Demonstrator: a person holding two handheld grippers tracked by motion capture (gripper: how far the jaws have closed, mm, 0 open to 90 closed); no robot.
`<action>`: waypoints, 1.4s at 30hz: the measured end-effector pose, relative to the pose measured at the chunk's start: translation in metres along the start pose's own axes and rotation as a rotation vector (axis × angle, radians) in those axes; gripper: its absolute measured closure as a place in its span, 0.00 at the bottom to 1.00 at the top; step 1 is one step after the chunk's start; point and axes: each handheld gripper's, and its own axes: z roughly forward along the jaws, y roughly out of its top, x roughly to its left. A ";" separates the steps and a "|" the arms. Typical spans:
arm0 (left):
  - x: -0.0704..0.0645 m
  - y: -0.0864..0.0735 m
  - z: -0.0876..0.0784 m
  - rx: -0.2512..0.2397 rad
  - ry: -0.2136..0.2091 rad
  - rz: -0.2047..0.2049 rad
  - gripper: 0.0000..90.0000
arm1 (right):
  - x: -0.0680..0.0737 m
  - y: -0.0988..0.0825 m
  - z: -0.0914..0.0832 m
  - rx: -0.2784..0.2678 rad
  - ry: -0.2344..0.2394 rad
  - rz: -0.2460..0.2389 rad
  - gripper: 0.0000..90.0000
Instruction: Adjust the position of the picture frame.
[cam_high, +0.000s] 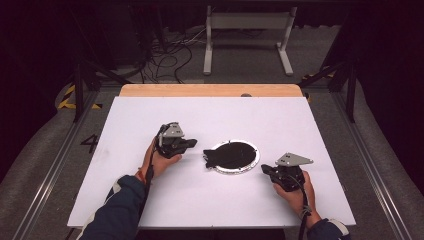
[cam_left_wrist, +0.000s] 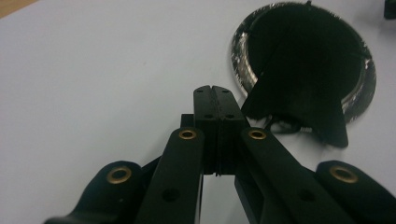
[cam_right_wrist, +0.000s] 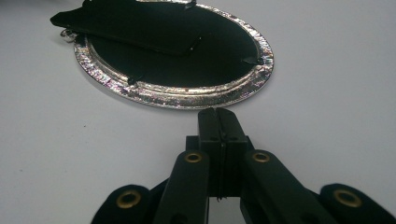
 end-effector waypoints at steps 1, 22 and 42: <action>-0.003 0.004 0.005 0.008 0.001 0.017 1.00 | 0.000 0.000 0.001 0.002 -0.005 -0.003 1.00; -0.018 0.009 0.028 0.097 -0.054 0.052 1.00 | 0.009 0.002 0.016 0.048 0.044 -0.024 1.00; -0.014 0.007 0.040 0.157 -0.045 0.109 1.00 | 0.006 0.005 0.020 0.055 0.066 -0.017 1.00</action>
